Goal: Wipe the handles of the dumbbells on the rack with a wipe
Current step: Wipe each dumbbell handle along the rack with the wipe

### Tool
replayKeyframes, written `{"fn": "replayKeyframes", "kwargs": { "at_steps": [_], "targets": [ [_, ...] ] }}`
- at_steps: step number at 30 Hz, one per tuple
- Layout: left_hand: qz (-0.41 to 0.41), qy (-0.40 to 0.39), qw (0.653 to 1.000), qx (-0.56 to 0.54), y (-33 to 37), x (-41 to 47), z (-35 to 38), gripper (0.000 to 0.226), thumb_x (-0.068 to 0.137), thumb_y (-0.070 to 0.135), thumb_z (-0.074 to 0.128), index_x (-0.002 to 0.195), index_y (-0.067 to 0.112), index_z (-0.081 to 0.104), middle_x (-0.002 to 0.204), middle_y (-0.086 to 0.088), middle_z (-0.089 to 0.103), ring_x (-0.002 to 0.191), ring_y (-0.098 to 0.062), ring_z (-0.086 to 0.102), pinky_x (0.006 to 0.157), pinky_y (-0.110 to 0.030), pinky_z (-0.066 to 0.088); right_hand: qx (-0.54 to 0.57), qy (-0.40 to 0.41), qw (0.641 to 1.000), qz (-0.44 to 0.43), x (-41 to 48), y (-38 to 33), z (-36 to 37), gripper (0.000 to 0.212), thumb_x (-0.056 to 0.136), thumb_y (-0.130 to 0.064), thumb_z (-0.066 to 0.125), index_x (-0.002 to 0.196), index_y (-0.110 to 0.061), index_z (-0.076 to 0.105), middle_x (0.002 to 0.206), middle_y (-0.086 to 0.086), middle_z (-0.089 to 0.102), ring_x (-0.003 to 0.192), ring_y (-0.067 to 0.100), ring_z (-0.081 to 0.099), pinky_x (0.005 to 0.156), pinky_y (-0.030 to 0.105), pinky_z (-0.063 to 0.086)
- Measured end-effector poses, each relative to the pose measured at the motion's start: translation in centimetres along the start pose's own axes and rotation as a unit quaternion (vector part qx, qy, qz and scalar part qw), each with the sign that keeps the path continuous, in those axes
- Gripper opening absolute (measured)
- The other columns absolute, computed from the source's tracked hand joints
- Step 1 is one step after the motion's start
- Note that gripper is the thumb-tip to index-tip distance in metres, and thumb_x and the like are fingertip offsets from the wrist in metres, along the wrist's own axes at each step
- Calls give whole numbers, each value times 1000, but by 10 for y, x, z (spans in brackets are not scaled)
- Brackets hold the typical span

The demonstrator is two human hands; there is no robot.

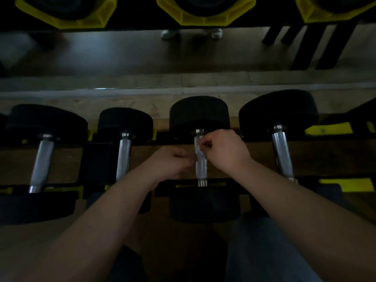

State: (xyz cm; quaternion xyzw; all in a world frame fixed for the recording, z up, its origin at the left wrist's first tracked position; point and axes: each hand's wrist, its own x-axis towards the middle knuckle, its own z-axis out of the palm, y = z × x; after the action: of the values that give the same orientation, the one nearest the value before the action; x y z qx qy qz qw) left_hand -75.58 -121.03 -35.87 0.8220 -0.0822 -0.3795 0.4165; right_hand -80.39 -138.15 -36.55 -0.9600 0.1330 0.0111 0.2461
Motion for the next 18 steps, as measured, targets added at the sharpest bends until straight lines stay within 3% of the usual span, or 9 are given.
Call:
{"fn": "replayKeyframes", "kwargs": {
  "at_steps": [3,5,9,11,15,18],
  "targets": [
    [16,-44,998,32,1,8,-15,22,94,27,66,115,32,62,108,4,71,100,-8,69,93,-37,56,-7,18,998,53,-5,-12,4,24,94,-25,59,107,-39,74,102,-9,73,87,13,68,76,37,61],
    [25,-82,995,46,2,14,-17,33,94,22,65,126,27,62,109,3,71,101,-9,69,92,-35,56,-9,28,996,88,-8,-17,5,25,95,-26,59,109,-41,73,103,-8,72,88,14,67,77,38,61],
    [49,-118,991,26,-5,24,-18,40,92,7,65,129,21,62,115,4,70,107,-11,66,89,-31,56,-19,46,990,129,-13,-31,9,27,97,-25,57,113,-41,72,102,-4,69,88,18,65,74,34,58],
    [72,-113,991,0,-11,25,-16,35,92,6,64,123,21,67,107,8,72,105,-10,67,89,-32,57,-40,55,988,140,-13,-36,11,28,97,-24,56,113,-40,73,99,-2,68,86,20,65,69,32,55],
    [125,-78,989,-7,-21,22,-7,42,93,4,62,76,42,66,74,24,71,93,-7,68,95,-41,55,-78,56,980,174,-11,-42,13,25,93,-25,55,106,-34,75,94,0,66,82,23,63,67,32,53],
    [128,-66,989,-45,-28,25,1,44,94,4,60,80,45,61,84,19,70,98,-8,68,95,-41,56,-58,56,980,181,-11,-41,13,23,91,-29,56,102,-34,76,94,0,67,83,23,65,73,36,58]
  ]
}}
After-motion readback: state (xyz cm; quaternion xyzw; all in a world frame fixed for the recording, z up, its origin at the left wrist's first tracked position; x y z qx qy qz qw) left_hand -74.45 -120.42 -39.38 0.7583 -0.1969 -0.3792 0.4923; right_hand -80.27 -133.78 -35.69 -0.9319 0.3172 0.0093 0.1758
